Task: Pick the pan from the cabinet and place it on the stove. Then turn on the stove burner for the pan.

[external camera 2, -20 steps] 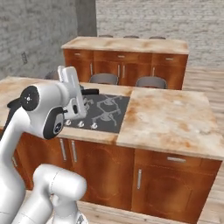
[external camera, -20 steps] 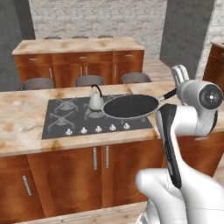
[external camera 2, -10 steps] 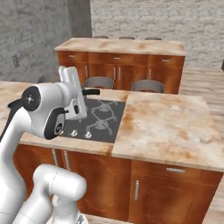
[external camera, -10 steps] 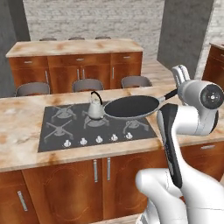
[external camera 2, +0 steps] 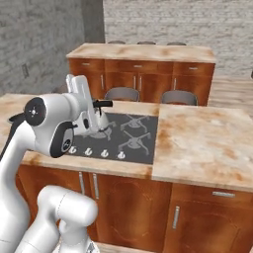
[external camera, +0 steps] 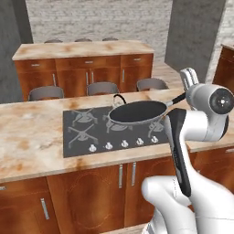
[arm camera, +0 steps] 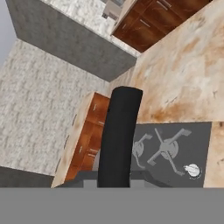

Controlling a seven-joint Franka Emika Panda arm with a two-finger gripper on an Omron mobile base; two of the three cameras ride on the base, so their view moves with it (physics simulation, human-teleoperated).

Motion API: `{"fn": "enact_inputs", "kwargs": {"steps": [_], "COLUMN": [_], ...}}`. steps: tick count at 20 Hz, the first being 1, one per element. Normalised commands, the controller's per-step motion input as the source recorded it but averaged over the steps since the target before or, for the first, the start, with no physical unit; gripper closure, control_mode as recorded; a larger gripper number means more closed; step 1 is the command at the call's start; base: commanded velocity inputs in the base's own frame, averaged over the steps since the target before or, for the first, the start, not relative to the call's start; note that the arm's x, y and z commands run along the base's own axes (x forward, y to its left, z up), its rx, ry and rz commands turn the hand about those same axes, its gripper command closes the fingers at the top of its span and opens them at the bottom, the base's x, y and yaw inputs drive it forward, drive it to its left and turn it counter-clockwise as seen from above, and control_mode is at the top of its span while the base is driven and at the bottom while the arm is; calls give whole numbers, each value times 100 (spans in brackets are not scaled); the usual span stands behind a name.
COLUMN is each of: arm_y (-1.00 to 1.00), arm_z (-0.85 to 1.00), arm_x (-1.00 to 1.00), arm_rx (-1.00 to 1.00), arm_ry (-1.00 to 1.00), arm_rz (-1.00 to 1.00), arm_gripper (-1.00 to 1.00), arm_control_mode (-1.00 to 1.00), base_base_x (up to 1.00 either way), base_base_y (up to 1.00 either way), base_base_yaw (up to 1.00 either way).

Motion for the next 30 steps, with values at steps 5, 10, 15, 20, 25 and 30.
{"fn": "enact_inputs", "kwargs": {"steps": [5, 10, 15, 20, 25, 30], "arm_y": [0, 0, 0, 0, 0, 0], "arm_z": [0, 0, 0, 0, 0, 0], "arm_x": [0, 0, 0, 0, 0, 0], "arm_rx": [0, 0, 0, 0, 0, 0], "arm_ry": [0, 0, 0, 0, 0, 0], "arm_rz": [0, 0, 0, 0, 0, 0], "arm_gripper": [100, 100, 100, 100, 100, 100], "arm_control_mode": [100, 100, 100, 100, 100, 100], "base_base_x": [33, 43, 39, 39, 41, 38], "base_base_y": [45, 18, -4, -11, -14, -2], "base_base_yaw": [0, 0, 3, 3, 0, 0]}}
